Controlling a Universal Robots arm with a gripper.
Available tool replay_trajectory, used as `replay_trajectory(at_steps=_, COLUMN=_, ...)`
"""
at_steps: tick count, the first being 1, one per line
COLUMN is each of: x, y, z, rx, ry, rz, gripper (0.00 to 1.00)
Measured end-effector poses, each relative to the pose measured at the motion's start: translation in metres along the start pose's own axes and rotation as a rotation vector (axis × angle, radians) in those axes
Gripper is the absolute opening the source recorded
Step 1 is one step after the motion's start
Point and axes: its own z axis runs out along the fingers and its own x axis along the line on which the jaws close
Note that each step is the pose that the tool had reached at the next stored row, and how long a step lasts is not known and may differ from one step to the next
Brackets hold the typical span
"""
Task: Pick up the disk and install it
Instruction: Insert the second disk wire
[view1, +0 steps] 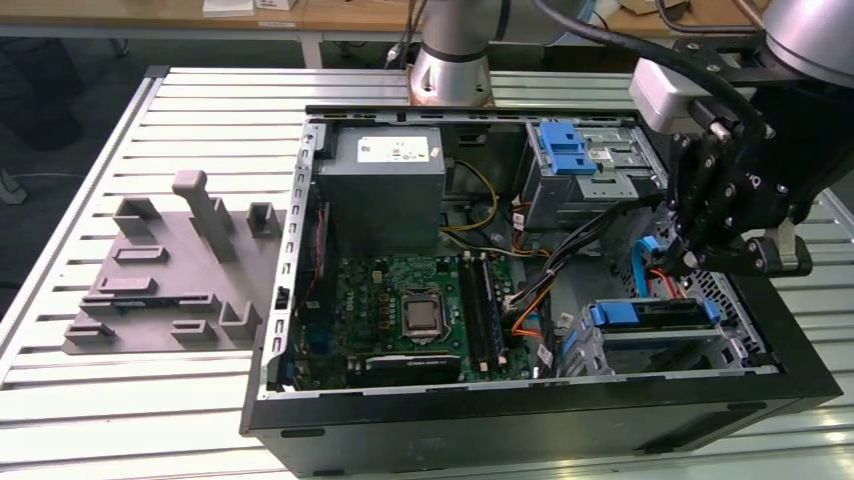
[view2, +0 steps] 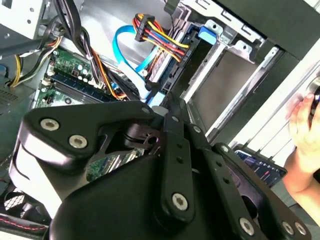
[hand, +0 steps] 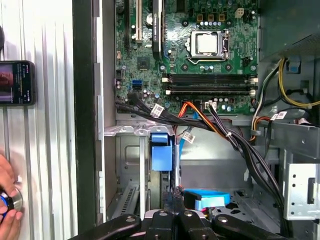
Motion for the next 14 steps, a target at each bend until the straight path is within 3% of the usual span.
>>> replay_trajectory(at_steps=4, x=-0.0049, y=0.0005, z=-0.0044, rx=0.0046, ry=0.0001, rz=0.000, gripper=0.11)
replay_trajectory(at_steps=8, x=-0.0167, y=0.0010, z=-0.0044, rx=0.0049, ry=0.0004, rz=0.000, gripper=0.11)
replay_trajectory(at_steps=14, x=-0.0177, y=0.0011, z=-0.0044, rx=0.0049, ry=0.0032, rz=0.000, gripper=0.11)
